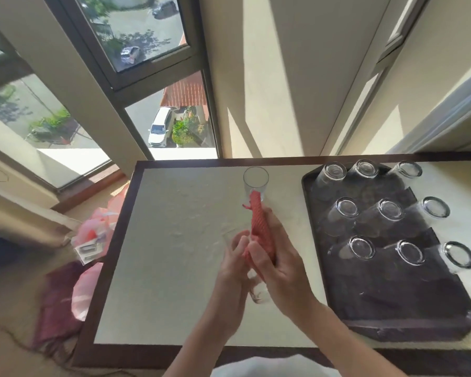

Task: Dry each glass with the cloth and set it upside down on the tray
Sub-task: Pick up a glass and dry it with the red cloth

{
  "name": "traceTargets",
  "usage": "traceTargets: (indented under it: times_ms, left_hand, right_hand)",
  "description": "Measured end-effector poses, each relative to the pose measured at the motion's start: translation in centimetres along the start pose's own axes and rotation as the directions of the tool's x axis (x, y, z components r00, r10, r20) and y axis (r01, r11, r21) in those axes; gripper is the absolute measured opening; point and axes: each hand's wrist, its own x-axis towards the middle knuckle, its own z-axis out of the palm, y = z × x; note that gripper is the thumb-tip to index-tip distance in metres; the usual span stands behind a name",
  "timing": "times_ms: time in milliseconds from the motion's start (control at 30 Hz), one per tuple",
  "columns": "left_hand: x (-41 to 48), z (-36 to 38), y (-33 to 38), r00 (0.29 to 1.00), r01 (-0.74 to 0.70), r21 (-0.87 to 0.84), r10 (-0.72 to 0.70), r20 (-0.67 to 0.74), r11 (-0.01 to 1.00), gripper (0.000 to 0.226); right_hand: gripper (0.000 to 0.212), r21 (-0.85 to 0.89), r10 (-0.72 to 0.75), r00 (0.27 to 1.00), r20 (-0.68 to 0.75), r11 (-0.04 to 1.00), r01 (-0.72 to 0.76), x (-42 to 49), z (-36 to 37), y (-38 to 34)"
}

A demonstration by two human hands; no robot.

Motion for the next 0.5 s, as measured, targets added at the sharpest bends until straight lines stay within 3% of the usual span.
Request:
traceTargets:
  times_ms: [67,100,267,333,433,500]
  left_hand:
    - [-0.1,0.8,0.5,0.999,-0.014,0.028,0.015,-0.031,1.0,0.083]
    - [0.1,1.0,0.7,0.998,-0.034,0.042,0.037,-0.06,0.999,0.086]
    - [1.2,0.4,2.5,0.987,-0.078,0.062,0.086,-0.133,0.995,0.092]
    - [1.1,0.6,2.2,0.982,-0.083,0.081,0.095,-0.164,0.993,0.078]
    - [0.4,1.7,1.8,0.989,-0.041,0.073,0.051,-0.141,0.997,0.063]
    - [0.3,1.9,1.7,0.992,-0.003,0.059,0.011,-0.126,0.998,0.064]
  right_hand:
    - [0.041,0.341,0.228,0.969,0.089,0.908,-0.245,1.2,-0.9,-0.4]
    - [0.04,0.401,0.261,0.959,0.11,0.871,-0.283,1.4,-1.0,-0.6]
    - [0.062,0.115,0.06,0.998,0.016,0.991,-0.061,-2.3,0.7,-0.8]
    - [0.06,0.169,0.055,0.998,0.006,0.984,-0.055,-1.8,0.6,-0.6]
    - [0.044,0.392,0.255,0.967,-0.025,0.892,-0.226,0.8,-0.5,-0.9]
    - [0.05,0.36,0.241,0.969,-0.048,0.909,-0.208,0.9,-0.5,-1.3]
